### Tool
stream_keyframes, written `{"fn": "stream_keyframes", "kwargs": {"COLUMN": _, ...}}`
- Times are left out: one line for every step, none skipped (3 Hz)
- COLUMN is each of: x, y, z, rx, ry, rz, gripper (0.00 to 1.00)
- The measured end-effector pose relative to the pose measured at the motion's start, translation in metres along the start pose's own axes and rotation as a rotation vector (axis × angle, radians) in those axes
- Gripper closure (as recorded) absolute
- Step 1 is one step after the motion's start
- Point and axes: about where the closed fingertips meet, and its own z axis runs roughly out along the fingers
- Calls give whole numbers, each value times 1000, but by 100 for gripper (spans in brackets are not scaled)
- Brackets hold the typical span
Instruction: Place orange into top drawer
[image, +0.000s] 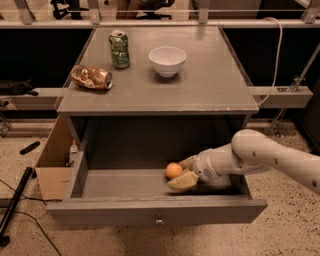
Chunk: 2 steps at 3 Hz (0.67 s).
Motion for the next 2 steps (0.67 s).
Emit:
{"fn": "stream_keyframes", "kwargs": {"x": 0, "y": 0, "z": 0, "rx": 0, "ry": 0, "rz": 0, "gripper": 0}}
{"fn": "stream_keyframes", "kwargs": {"x": 0, "y": 0, "z": 0, "rx": 0, "ry": 0, "rz": 0, "gripper": 0}}
